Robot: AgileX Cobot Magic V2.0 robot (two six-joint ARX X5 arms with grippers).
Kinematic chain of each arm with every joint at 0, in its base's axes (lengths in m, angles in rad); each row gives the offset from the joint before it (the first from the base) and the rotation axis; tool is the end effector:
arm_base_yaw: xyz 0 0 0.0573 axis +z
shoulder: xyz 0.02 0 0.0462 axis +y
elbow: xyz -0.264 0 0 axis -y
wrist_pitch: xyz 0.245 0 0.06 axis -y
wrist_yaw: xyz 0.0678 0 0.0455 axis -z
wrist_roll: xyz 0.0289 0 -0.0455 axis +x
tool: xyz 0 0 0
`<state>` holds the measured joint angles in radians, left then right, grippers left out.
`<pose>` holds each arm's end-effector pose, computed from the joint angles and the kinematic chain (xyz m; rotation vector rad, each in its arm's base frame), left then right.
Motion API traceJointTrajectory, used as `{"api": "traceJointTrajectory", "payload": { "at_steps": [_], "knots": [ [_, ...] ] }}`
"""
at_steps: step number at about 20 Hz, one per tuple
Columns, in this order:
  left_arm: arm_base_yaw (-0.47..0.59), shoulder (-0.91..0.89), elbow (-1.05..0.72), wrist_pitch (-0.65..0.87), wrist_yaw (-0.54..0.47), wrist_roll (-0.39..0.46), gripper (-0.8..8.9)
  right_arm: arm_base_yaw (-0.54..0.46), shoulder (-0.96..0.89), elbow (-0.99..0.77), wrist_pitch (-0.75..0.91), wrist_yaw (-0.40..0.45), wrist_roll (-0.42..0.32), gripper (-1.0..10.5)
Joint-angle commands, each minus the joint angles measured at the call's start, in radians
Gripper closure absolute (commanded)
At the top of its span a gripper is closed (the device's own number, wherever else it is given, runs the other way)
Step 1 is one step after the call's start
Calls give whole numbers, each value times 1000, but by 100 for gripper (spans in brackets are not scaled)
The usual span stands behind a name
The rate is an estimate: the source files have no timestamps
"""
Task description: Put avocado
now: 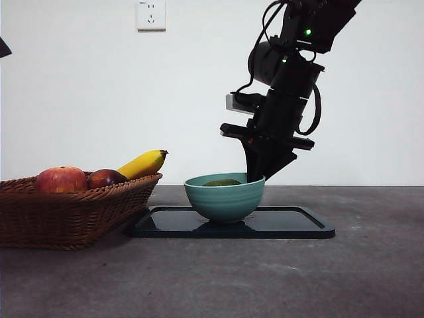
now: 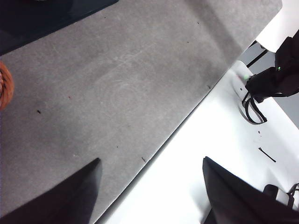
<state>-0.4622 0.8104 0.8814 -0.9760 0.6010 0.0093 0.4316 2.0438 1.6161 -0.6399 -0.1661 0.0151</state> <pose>0.1133 -0.0747 0.2999 -0.0578 0.9395 -0.9912 0.3927 0.1861 0.2071 -0.1300 1.0767 0.5310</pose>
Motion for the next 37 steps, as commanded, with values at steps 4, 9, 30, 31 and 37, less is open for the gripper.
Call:
{"api": "traceJointTrajectory", "payload": {
  "at_steps": [4, 9, 30, 31, 37],
  "knots": [
    [-5, 5, 6, 4, 5, 8, 471, 1, 28, 28, -1, -24, 0, 930],
    [-5, 5, 6, 4, 5, 8, 471, 0, 21, 29, -20, -23, 23, 785],
    [-5, 5, 6, 30, 5, 9, 471, 33, -834, -227, -329, -21, -8, 771],
    [-5, 5, 6, 30, 5, 9, 471, 46, -889, -293, -325, -27, -8, 771],
    [-5, 5, 6, 30, 5, 9, 471, 153, -1149, -604, -269, -172, 37, 771]
  ]
}}
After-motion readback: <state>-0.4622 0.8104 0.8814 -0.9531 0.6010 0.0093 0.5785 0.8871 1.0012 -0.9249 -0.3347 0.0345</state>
